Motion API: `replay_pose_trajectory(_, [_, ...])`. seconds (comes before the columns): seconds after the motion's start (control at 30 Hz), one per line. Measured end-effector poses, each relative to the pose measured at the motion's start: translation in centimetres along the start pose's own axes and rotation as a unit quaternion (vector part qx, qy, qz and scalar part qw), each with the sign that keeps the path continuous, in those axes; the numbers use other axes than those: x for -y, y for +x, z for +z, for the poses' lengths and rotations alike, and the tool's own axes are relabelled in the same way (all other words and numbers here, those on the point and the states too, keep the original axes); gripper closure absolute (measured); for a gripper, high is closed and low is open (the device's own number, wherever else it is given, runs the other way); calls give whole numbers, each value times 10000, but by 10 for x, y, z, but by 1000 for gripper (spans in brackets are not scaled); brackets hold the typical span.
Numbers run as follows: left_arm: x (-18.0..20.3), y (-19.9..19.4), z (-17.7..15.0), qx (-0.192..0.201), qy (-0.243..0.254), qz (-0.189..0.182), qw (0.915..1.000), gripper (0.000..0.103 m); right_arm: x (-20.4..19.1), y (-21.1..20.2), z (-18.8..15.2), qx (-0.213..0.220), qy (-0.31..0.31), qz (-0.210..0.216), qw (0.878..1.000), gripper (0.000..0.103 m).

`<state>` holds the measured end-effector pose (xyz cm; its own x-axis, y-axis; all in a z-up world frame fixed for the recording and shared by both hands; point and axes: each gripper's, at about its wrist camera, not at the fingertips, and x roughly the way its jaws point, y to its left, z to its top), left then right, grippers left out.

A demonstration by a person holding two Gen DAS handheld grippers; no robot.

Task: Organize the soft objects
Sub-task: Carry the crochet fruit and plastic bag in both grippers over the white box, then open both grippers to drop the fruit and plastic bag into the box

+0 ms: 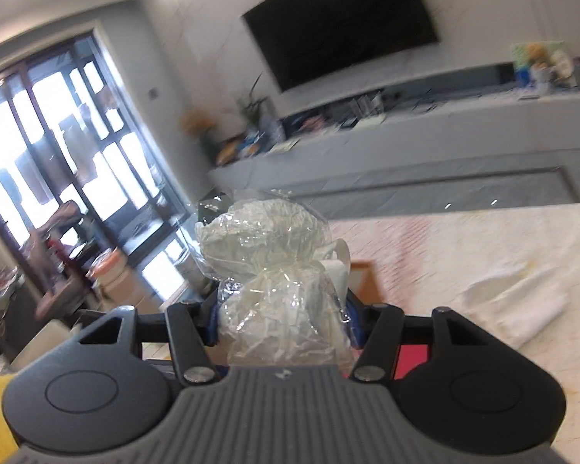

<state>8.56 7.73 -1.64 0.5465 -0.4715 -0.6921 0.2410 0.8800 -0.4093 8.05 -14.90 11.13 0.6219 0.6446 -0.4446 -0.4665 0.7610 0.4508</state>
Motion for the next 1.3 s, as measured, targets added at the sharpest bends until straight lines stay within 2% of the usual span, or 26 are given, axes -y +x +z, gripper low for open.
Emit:
replay_pose_trajectory(0.07, [11, 6, -8, -65, 359, 337, 9988, 50, -15, 12, 1, -77, -179, -167, 9997, 46])
replay_pose_trajectory(0.13, [21, 9, -14, -78, 638, 542, 9965, 50, -24, 23, 3, -169, -126, -125, 9997, 46])
replay_pose_trajectory(0.23, [27, 10, -19, -122, 747, 581, 9954, 50, -38, 37, 6, -290, -249, -121, 9992, 46])
replay_pose_trajectory(0.37, [30, 14, -28, -138, 885, 890, 9920, 49, -46, 65, 9, -547, -331, -143, 9979, 46])
replay_pose_trajectory(0.4, [30, 13, -30, -88, 944, 992, 9905, 44, -48, 71, 9, -604, -370, -145, 9974, 46])
replay_pose_trajectory(0.43, [30, 11, -30, -11, 973, 1050, 9897, 33, -50, 80, 9, -666, -410, -169, 9968, 46])
replay_pose_trajectory(0.47, [30, 8, -29, 89, 979, 1088, 9892, 28, -51, 88, 9, -726, -439, -185, 9962, 46])
replay_pose_trajectory(0.5, [30, 4, -28, 217, 975, 1084, 9891, 20, -51, 96, 8, -786, -444, -191, 9957, 46])
replay_pose_trajectory(0.53, [27, -1, -26, 352, 943, 1067, 9892, 16, -50, 106, 10, -843, -425, -203, 9953, 46])
replay_pose_trajectory(0.67, [15, -25, -16, 608, 765, 953, 9906, 15, -46, 140, 11, -1043, -335, -308, 9935, 46])
replay_pose_trajectory(0.73, [7, -39, -11, 770, 737, 1010, 9892, 15, -45, 159, 13, -1160, -320, -302, 9923, 46])
replay_pose_trajectory(0.8, [-3, -54, -7, 1009, 692, 1311, 9838, 15, -48, 177, 13, -1281, -357, -312, 9906, 46])
replay_pose_trajectory(0.87, [-15, -65, -5, 1206, 589, 1828, 9740, 15, -52, 195, 10, -1398, -373, -303, 9890, 46])
replay_pose_trajectory(0.93, [-26, -70, -3, 1267, 432, 2162, 9671, 15, -58, 211, 5, -1516, -392, -259, 9873, 46])
replay_pose_trajectory(1.13, [-45, -72, 1, 1253, 77, 2211, 9671, 15, -66, 252, -7, -1783, -718, -600, 9795, 46])
replay_pose_trajectory(1.23, [-42, -71, 1, 1292, 134, 2167, 9676, 15, -79, 258, -15, -1781, -1484, -864, 9689, 26])
replay_pose_trajectory(1.27, [-39, -72, 0, 1310, 153, 2163, 9674, 15, -82, 257, -16, -1696, -1646, -1017, 9663, 11])
replay_pose_trajectory(1.3, [-38, -75, -2, 1345, 170, 2166, 9668, 15, -83, 254, -16, -1574, -1739, -1163, 9651, 5])
